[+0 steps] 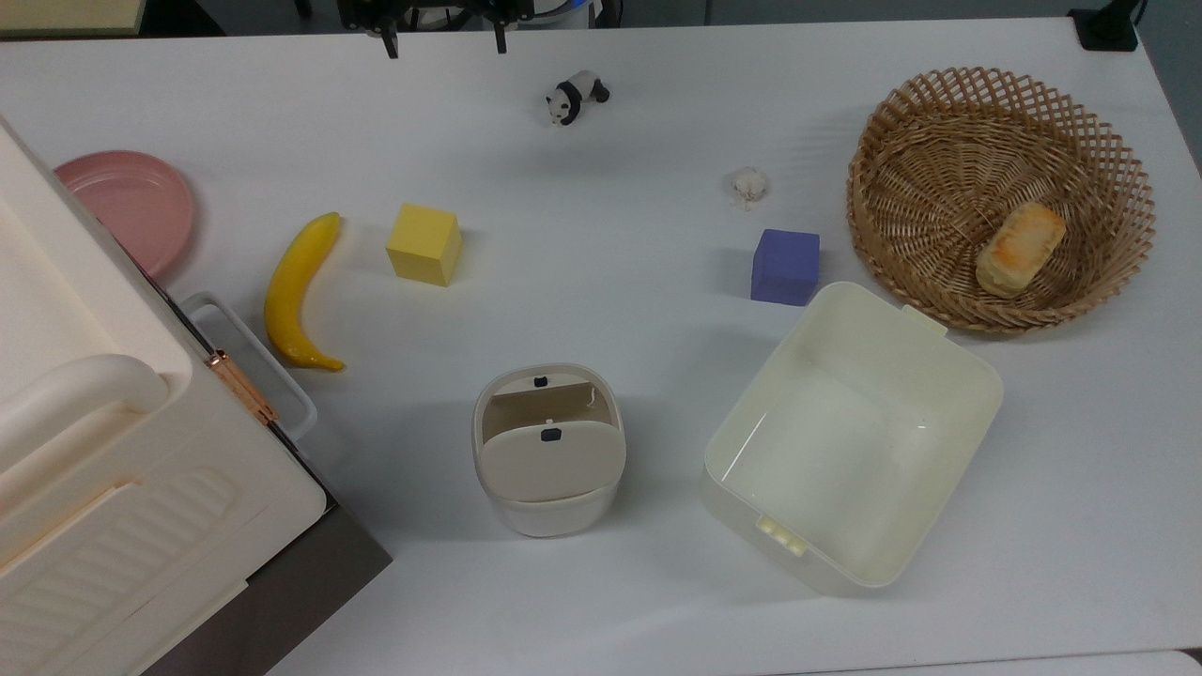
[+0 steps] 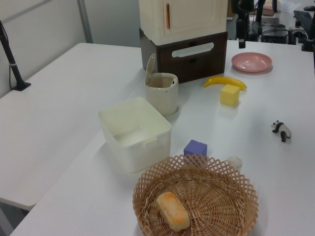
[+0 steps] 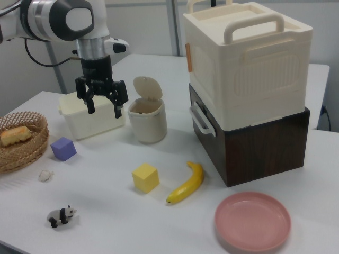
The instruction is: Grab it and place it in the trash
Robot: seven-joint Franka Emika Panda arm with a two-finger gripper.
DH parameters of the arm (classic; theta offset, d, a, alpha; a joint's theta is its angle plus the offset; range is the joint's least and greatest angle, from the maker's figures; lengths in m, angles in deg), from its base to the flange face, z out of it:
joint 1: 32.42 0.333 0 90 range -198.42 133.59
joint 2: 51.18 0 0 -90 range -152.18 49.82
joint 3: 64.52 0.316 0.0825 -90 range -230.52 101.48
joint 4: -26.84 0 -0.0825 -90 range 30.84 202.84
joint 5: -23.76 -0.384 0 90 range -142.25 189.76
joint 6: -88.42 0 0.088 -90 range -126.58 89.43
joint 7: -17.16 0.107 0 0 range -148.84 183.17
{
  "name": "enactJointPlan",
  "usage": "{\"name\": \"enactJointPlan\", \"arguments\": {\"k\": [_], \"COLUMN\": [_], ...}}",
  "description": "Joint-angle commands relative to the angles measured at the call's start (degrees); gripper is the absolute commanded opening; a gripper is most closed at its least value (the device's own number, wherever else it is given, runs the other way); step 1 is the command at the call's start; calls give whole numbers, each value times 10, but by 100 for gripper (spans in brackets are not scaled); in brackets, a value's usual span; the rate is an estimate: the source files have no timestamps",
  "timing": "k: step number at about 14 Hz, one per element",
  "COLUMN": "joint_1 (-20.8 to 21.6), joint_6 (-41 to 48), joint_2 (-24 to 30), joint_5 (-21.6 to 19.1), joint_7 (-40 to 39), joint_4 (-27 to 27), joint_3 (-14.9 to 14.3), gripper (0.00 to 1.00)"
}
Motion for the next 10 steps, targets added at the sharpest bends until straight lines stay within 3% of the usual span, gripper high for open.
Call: {"name": "enactJointPlan", "arguments": {"k": [1,3,6,10], "joint_1": [37,54,66,94], "joint_6": [26,29,18,-16], "joint_2": [-17,-35,-66,-72], "joint_5": [-1,-8,-55,-68], "joint_7": [-8,-3,-4,-4], "joint_4": [7,8,0,-1], "joint_3": [-3,-3,-3,-3], "gripper": [98,97,91,95]}}
